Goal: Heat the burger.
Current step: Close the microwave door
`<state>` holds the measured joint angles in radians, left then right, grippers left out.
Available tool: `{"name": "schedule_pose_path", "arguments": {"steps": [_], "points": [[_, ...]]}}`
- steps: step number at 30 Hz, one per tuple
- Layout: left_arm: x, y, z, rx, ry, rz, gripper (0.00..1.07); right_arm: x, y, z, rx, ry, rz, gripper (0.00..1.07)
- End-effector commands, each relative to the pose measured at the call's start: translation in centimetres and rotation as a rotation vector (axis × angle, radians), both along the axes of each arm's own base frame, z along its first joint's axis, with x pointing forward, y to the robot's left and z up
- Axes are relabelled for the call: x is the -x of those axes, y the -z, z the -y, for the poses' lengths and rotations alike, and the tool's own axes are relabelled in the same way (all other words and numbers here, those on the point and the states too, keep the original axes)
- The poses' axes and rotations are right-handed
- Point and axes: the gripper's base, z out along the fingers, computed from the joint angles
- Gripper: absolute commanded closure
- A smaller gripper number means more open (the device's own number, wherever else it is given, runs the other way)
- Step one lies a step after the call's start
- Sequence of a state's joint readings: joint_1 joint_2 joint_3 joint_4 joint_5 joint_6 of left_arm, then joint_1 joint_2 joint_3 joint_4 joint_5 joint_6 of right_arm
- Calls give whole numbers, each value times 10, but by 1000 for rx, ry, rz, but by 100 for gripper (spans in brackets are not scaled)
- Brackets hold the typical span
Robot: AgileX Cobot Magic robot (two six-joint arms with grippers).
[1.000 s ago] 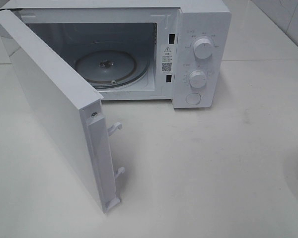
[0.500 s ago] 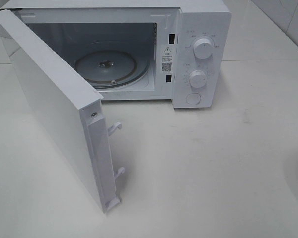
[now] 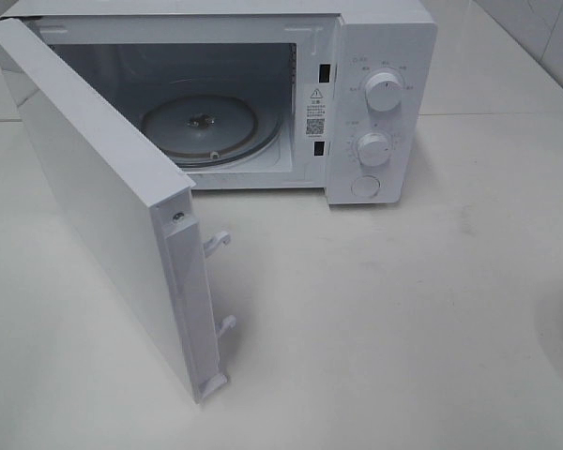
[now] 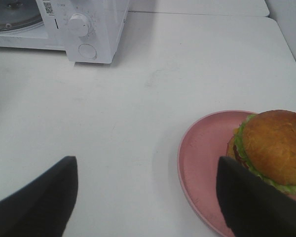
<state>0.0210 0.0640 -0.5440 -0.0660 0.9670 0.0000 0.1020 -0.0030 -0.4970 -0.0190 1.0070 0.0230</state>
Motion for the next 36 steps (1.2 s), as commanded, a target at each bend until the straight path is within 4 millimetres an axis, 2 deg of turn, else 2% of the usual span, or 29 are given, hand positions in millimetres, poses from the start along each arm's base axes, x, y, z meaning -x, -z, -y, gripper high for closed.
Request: {"name": "schedule_pose_path", "arguments": {"steps": [1,4,6,7,8,9,12,13,14,15,20,28,36], "points": [[-17,-8,1,30,8,13,58,4,-1,0,3,4,40,31],[-21,-9,1,31,7,12,63,4,-1,0,3,4,40,31],[-41,-14,0,34,-1,11,88,4,-1,0,2,5,40,31],[-41,-14,0,34,-1,11,88,4,-1,0,2,5,40,31],[-46,-14,0,35,-3,10,93,4,-1,0,2,5,40,31],[-55,-17,-1,37,-8,28,107,4,-1,0,2,5,40,31],[-61,-18,-1,31,-10,38,107,4,-1,0,2,5,40,31],[-72,-17,-2,33,-16,55,107,4,-1,0,2,5,40,31],[-83,-12,-3,36,-23,67,107,4,-1,0,2,5,40,31],[-83,-12,-3,36,-23,67,107,4,-1,0,2,5,40,31],[-113,4,-5,38,-49,146,107,4,-1,0,2,5,40,31],[-141,24,-8,33,-71,242,107,4,-1,0,2,5,40,31],[-169,58,9,-64,77,358,107,4,-1,0,2,5,40,31]]}}
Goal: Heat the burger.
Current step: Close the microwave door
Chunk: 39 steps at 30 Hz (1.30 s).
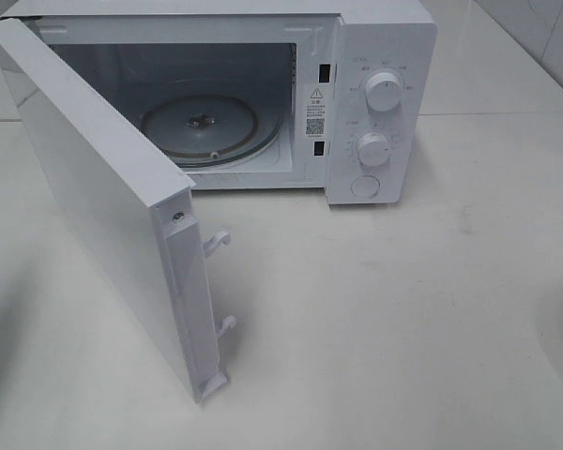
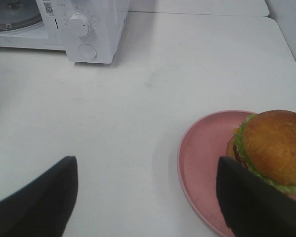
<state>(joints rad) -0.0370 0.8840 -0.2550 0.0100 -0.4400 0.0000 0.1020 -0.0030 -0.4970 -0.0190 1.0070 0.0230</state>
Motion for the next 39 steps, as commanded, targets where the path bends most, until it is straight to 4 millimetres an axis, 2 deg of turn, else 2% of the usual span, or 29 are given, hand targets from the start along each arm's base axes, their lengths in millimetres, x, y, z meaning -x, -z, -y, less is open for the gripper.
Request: {"name": "schedule_pose_path", "arguments": {"steps": [1,4,11,15,27,29,32,35,37,39], "points": [[-6,6,7,-17,56,58,107,4,-1,0,2,5,40,31],[-20,23,16,25,112,5,107,4,-1,0,2,5,40,31],[-35,45,34,43,221,-30,107,4,-1,0,2,5,40,31],[-48,57,58,32,319,-90,107,4,-1,0,2,5,40,31],[-66,68,105,60,408,-143,107,4,-1,0,2,5,40,31],[-71,72,122,43,421,-148,107,4,-1,0,2,5,40,31],[-72,72,126,41,419,-147,107,4,-1,0,2,5,40,31],[-76,71,137,51,396,-148,107,4,-1,0,2,5,40,31],[-82,70,153,62,368,-142,107,4,-1,0,2,5,40,31],[-84,69,157,62,363,-140,107,4,-1,0,2,5,40,31]]}}
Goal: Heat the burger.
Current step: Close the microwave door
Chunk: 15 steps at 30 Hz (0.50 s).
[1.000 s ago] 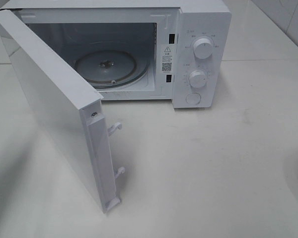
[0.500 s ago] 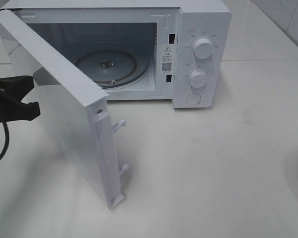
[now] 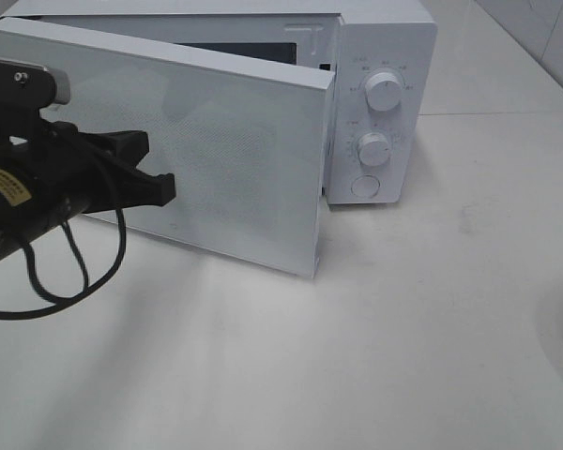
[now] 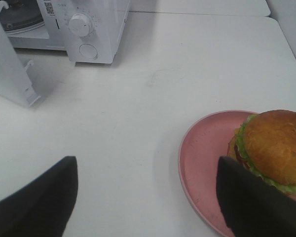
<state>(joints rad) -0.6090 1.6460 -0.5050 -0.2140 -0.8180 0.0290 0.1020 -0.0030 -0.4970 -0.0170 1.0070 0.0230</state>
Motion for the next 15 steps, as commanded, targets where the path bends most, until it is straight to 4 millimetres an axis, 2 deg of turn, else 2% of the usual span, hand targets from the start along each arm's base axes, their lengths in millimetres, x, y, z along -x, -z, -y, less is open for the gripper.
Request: {"name": "schedule_pose_path", "arguments": {"steps": [1,3,4,6,15], "points": [[-5,-5,9,13,-30,17,107,4,-1,0,4,6,40,31],[-10,-7,22,8,-35,32,107,4,-1,0,4,6,40,31],[-10,-7,22,8,-35,32,107,4,-1,0,4,6,40,31],[-19,-9,39,3,-30,20,107,4,-1,0,4,6,40,31],[-35,-9,68,2,-49,17,107,4,-1,0,4,6,40,31]]}}
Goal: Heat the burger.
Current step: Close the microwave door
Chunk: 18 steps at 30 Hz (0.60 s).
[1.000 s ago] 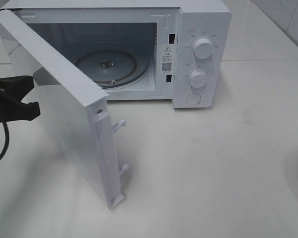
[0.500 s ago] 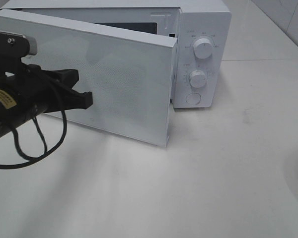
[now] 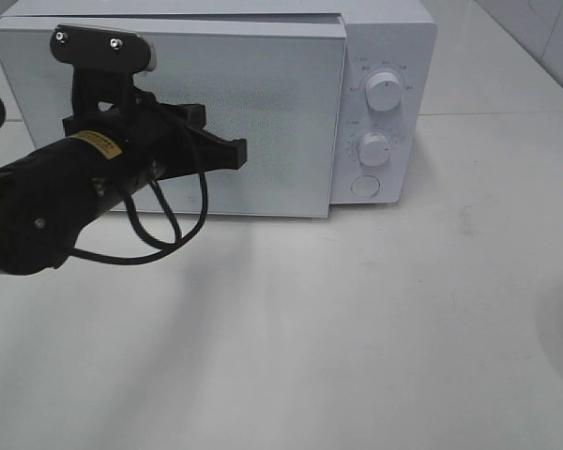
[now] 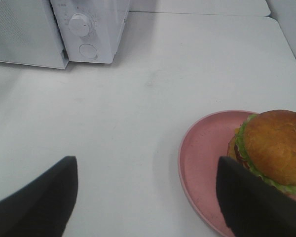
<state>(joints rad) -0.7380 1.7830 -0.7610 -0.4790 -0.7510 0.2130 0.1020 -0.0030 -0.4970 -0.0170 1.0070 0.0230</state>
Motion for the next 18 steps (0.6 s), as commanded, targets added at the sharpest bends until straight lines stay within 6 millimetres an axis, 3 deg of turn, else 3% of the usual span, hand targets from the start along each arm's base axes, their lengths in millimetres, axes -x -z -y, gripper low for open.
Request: {"name": "schedule_pose_path", "arguments": {"steps": [1,18], "points": [[-10,0,17,0,-6,6,107,4,-1,0,4,6,40,31],[-56,-1,53,26,-65,-15,107,4,-1,0,4,6,40,31]]}}
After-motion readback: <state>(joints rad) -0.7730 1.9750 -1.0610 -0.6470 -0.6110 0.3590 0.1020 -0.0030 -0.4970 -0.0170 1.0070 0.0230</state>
